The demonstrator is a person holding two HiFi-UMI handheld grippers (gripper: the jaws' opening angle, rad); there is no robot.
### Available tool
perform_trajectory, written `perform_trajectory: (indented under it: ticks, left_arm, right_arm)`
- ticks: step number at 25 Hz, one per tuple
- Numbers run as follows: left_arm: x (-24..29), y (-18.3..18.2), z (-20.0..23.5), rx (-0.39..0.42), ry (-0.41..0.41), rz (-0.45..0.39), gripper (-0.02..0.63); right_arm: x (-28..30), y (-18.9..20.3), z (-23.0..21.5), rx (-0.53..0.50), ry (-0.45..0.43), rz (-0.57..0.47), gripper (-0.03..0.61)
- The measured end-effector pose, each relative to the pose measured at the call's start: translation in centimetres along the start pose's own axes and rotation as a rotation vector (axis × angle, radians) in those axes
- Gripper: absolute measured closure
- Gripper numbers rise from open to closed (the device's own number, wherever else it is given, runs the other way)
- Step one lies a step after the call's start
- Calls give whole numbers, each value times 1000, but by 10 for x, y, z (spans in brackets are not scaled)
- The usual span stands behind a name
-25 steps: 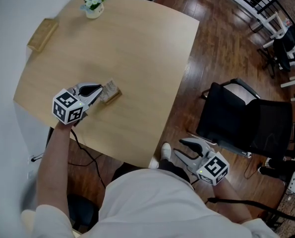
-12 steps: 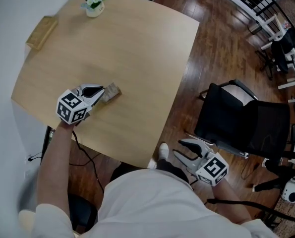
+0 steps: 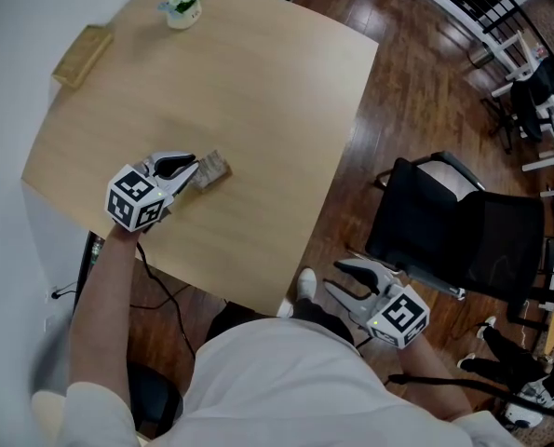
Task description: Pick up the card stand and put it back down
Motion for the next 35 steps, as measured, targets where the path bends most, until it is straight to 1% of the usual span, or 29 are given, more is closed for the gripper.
perform_trajectory:
  ticks: [3,7,10,13,16,17,18,21,24,26,30,35]
  left_arm:
    - [-12,-8,-2,5,-32,-31,561]
    - [-37,-21,-8,27,-114,-92,563]
    - [-56,-29,-31,59,-181,-117,571]
    - [-75,-35,-65,52,-241,-151,584]
    - [-93,-34,-111,-8,-311,-174,591]
    - [-98,-33,-129,-29,-336,-174,609]
    - [-100,-31,-148,-48,-354,-175,609]
    - [-98,-28,-207,-108,-386,-188,609]
    - [-88,-30,-268,-172,-430,-225,609]
    - [-79,-33,-307,-204,-450,-243,609]
    - [-68,-28,-376,-278,-493,-231,609]
    - [-62,-22,-438,-365,-506,-256,609]
  right_arm:
    - [2,-5,-1,-17,-10,-3,428]
    - [7,-15,-4,-45,-29,-19,428]
    - [2,-19,-6,-74,-53,-37,428]
    - [-7,-18,-12,-113,-88,-55,428]
    - [-20,-15,-22,-152,-135,-54,428]
    - [-26,-14,-25,-168,-151,-56,428]
    - [-33,-14,-28,-186,-169,-64,428]
    - [-50,-5,-38,-228,-226,-80,428]
    - [-72,10,-49,-247,-271,-77,428]
    - [-87,19,-54,-260,-300,-77,428]
    - [-104,32,-55,-302,-385,-70,430]
    - [-118,47,-43,-321,-444,-86,431]
Point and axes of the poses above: the fingertips, and each gripper's own axes: x forward along the fingers, z to its left, y out of its underside, the point moved 4 cm from there along -x, backward along the fingers, and after that the axes turned 3 degrees about -y, right-handed, at the moved point
